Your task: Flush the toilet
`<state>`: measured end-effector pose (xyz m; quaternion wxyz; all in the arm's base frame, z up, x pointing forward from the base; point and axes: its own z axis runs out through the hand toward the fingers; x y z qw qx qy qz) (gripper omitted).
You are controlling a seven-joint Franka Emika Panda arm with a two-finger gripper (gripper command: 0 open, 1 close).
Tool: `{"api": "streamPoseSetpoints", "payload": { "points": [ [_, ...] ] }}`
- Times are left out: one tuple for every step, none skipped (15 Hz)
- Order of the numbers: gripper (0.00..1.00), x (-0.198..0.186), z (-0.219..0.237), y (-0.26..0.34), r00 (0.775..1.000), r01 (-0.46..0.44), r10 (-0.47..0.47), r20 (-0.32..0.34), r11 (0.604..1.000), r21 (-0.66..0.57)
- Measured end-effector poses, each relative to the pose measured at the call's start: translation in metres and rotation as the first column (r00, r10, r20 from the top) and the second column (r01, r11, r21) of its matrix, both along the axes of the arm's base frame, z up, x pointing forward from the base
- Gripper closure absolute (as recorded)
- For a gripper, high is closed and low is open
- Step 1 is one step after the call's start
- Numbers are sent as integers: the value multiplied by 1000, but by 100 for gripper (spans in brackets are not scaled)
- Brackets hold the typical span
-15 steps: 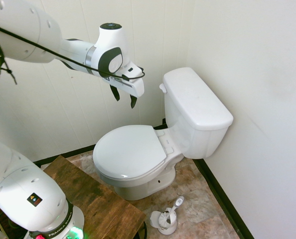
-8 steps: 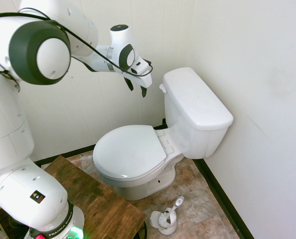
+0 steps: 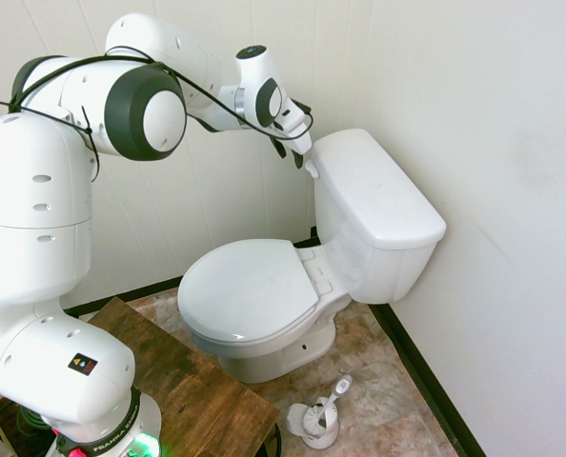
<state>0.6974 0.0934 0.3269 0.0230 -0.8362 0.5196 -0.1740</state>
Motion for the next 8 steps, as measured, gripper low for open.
{"api": "streamPoseSetpoints", "payload": {
  "points": [
    [100,6,-1,-2,1000,14,-14,9,1000,-1],
    [100,11,-3,-4,999,28,-28,16,1000,-3],
    [100,17,-4,-7,999,42,-42,24,999,-4],
    [100,22,-6,-11,998,56,-56,30,998,-6],
    [100,26,-9,-16,997,69,-68,34,998,-9],
    [100,30,-11,-20,996,80,-79,37,997,-10],
    [100,34,-12,-23,995,89,-89,38,996,-10],
    [100,35,-13,-23,995,95,-95,35,995,-7]
  ]
}}
